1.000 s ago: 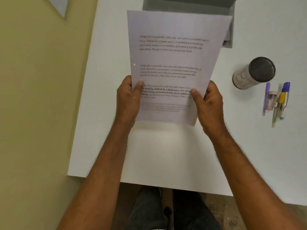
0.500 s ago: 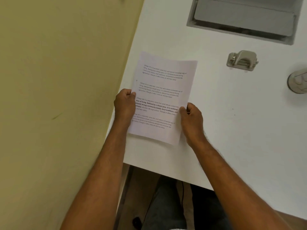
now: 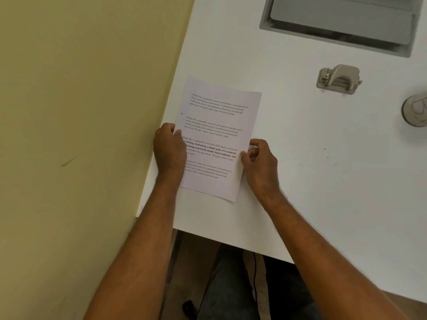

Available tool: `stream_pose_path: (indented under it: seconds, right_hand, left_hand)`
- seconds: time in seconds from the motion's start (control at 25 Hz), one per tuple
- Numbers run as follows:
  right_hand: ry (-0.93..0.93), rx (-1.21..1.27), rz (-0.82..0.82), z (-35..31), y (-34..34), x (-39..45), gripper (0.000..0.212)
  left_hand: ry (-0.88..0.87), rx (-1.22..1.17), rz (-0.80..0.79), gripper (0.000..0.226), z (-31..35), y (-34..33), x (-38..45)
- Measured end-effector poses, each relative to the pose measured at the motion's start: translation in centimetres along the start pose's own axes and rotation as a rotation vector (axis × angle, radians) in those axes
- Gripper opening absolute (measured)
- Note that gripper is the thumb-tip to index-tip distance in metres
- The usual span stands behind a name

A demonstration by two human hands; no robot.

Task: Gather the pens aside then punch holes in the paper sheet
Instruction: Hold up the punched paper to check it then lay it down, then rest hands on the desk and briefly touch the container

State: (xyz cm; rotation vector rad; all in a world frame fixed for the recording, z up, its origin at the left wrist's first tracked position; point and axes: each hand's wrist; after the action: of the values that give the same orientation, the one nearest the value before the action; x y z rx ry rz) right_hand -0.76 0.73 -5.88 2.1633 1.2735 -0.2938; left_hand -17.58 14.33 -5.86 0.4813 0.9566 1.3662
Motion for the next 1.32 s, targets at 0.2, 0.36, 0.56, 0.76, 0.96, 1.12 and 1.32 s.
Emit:
stream_pose_path:
  seconds: [0.2,0.36,0.56,0.76,0.96,1.12,1.32]
  right_hand:
    - [0.053,-0.091,0.013,0.3,-0.2,0.3,0.026]
    - [0.043,-0.1,0.003,0.3,-0.4,0.4,0.035]
    - [0.07,-0.138,0.008,0.7,-0.3,0.7,0.034]
    - [0.286,-0.367,0.091,2.8,1.1,-0.2,0.035]
    - [0.484,-0.946,0.017,8.5,5.7,-0.5,0.061]
    - [0.495,-1.05,0.053,11.6,9.8,0.8,0.063]
    - [0.509,-1.03,0.123,12.9,14.0,2.2,0.061]
  left_hand:
    - [-0.084,0.187,0.005,0.045,0.0,-0.4,-0.8]
    - [-0.119,0.295,0.021,0.05,-0.1,-0.5,-0.7]
    - [-0.125,0.361,0.003,0.049,-0.4,-0.6,-0.6]
    - [-0.134,0.392,0.029,0.052,0.2,-0.9,-1.6]
    - [-0.586,0.328,0.0,0.045,3.3,-6.3,-8.4]
    - [-0.792,0.363,-0.203,0.052,5.7,-12.5,-13.1]
    - [-0.839,0.453,-0.289,0.061,6.2,-16.7,-14.8]
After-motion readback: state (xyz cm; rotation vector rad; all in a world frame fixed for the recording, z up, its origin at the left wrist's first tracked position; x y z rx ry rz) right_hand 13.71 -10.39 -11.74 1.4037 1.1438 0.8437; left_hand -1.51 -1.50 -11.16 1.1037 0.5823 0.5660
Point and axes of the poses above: each hand's wrist, its own x-axis towards the middle knuckle, its own y-axis out of the back of the hand, z = x × y, and after that the axes turned 3 degrees about -z, right-handed
